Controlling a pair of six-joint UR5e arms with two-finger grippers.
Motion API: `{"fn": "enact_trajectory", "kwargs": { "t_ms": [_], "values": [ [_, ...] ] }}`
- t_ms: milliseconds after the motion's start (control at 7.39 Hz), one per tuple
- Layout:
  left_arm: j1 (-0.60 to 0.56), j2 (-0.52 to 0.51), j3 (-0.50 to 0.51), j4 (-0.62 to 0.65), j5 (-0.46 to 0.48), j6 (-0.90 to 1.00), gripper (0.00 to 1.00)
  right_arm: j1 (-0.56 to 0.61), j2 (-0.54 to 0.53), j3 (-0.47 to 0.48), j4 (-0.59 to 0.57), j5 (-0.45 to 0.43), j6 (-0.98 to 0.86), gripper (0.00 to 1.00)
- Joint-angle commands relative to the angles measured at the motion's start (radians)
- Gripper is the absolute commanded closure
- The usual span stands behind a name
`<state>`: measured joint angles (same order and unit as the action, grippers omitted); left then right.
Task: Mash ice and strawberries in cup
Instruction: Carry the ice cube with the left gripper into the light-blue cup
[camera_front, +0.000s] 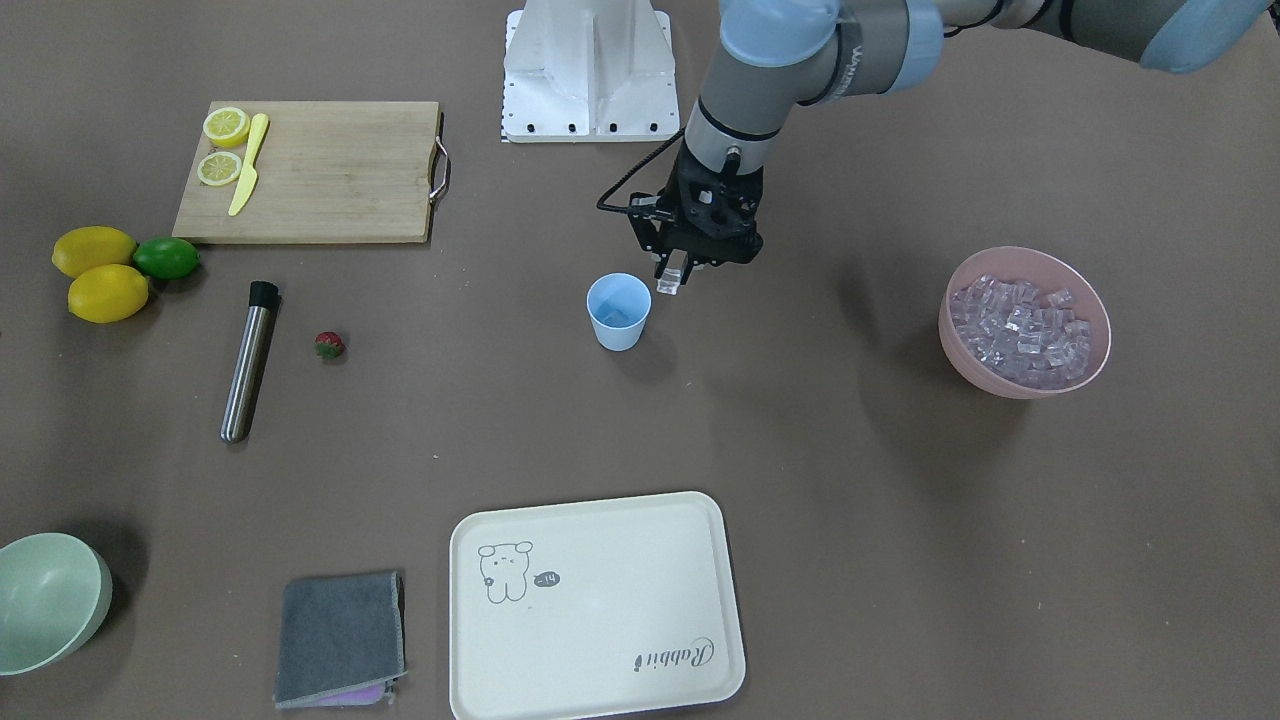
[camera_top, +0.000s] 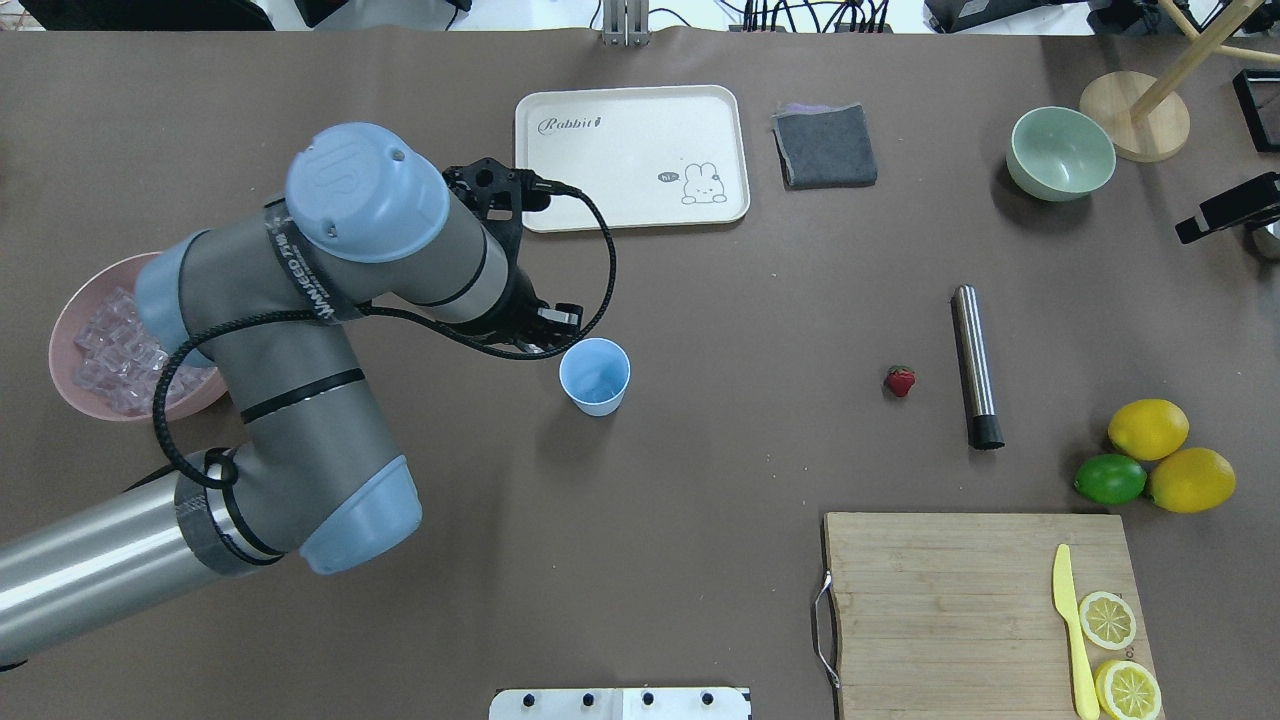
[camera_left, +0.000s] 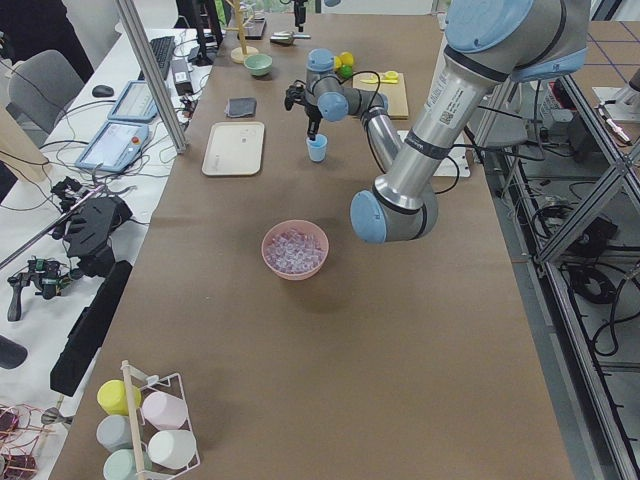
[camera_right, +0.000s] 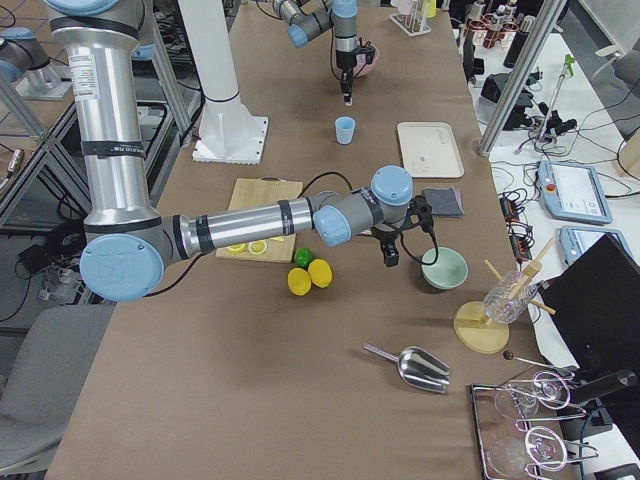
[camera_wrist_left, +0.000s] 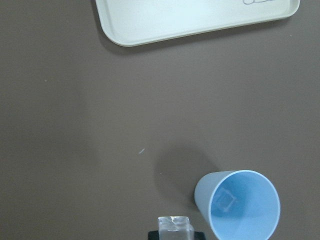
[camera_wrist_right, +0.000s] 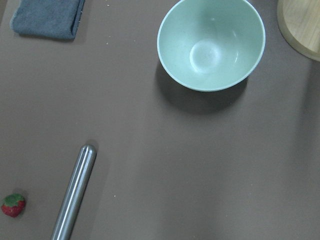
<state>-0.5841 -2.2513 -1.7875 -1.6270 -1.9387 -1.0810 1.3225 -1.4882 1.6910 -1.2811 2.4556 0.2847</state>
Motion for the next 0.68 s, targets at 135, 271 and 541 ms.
{"fn": "enact_trajectory", "kwargs": {
  "t_ms": [135,271,541],
  "values": [
    [0.053,-0.051,0.057,-0.002,0.056,-0.028,1.0,-0.005,-0.003,0.013,0.0,-0.001,0.016,0.0],
    [0.055,-0.065,0.084,-0.004,0.06,-0.027,1.0,-0.005,-0.004,0.013,0.0,-0.001,0.016,0.0],
    [0.055,-0.065,0.086,-0.008,0.066,-0.022,0.08,-0.005,-0.009,0.018,0.0,-0.001,0.016,0.0]
  ]
}}
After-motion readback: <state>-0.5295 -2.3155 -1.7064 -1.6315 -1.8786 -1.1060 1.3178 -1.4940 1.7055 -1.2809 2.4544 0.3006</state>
